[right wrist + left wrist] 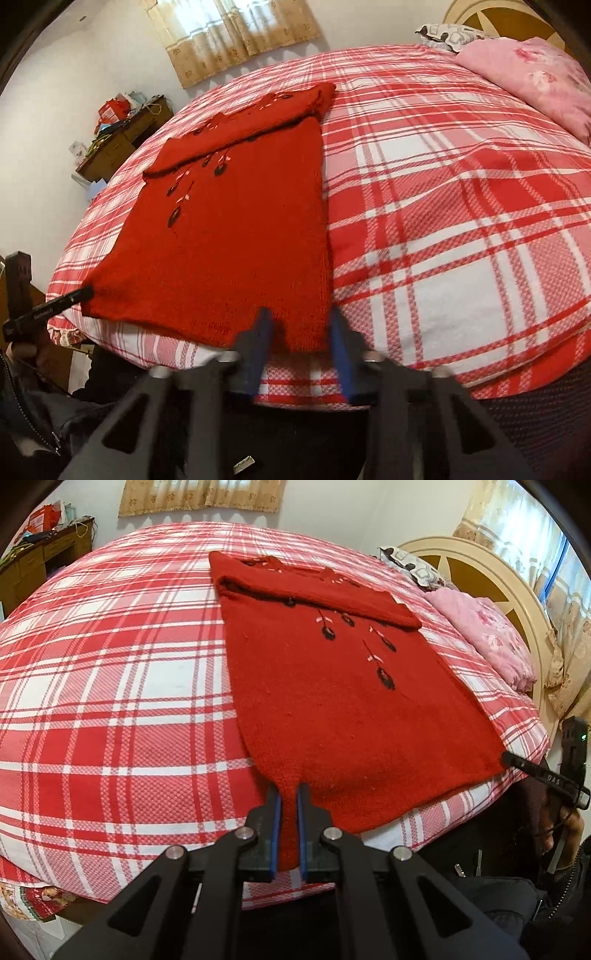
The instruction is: Fold small clothes
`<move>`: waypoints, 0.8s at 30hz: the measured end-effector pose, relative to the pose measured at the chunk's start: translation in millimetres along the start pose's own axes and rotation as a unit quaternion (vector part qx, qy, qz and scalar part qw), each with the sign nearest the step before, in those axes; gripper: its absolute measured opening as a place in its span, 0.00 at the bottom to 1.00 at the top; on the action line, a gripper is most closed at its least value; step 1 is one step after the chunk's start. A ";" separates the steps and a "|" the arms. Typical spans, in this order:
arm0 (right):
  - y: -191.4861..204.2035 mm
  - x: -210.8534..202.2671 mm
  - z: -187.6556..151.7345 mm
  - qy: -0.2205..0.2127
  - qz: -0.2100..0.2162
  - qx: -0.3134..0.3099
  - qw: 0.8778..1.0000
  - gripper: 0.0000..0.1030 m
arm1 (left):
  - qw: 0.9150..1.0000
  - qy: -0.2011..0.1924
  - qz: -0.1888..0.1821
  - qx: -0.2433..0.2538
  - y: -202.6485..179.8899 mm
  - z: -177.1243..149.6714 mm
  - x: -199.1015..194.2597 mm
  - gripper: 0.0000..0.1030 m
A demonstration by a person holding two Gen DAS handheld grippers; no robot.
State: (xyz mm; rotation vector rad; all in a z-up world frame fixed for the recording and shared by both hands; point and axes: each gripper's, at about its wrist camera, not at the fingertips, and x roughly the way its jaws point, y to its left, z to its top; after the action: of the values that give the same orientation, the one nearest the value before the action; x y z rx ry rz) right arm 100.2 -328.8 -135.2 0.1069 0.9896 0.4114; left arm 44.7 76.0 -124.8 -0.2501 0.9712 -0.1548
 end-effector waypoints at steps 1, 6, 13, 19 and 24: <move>0.8 -2.5 0.0 -0.007 0.003 -0.001 1.000 0.08 | 1.000 -0.001 -0.004 -0.002 1.4 0.7 -0.6 0.07; 9.0 -22.3 4.6 -0.062 0.027 -0.014 0.998 0.07 | 1.000 -0.015 -0.021 -0.010 6.2 5.2 -9.6 0.07; -7.7 -39.2 11.2 -0.106 0.054 0.034 0.992 0.07 | 0.999 -0.032 -0.035 -0.007 1.7 12.9 -15.7 0.07; -2.7 -43.6 21.7 -0.123 0.052 0.033 0.990 0.07 | 0.998 -0.033 -0.049 -0.011 0.7 21.4 -9.0 0.07; 5.7 -49.4 44.4 -0.158 0.042 0.031 0.986 0.07 | 0.996 -0.061 -0.068 -0.013 3.3 38.3 -18.1 0.07</move>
State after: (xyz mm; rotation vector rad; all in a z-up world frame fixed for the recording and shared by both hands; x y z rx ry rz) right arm 111.7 -338.2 -70.2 0.2623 0.6853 0.4257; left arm 66.6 88.9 -90.6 -0.3458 0.8344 -0.2482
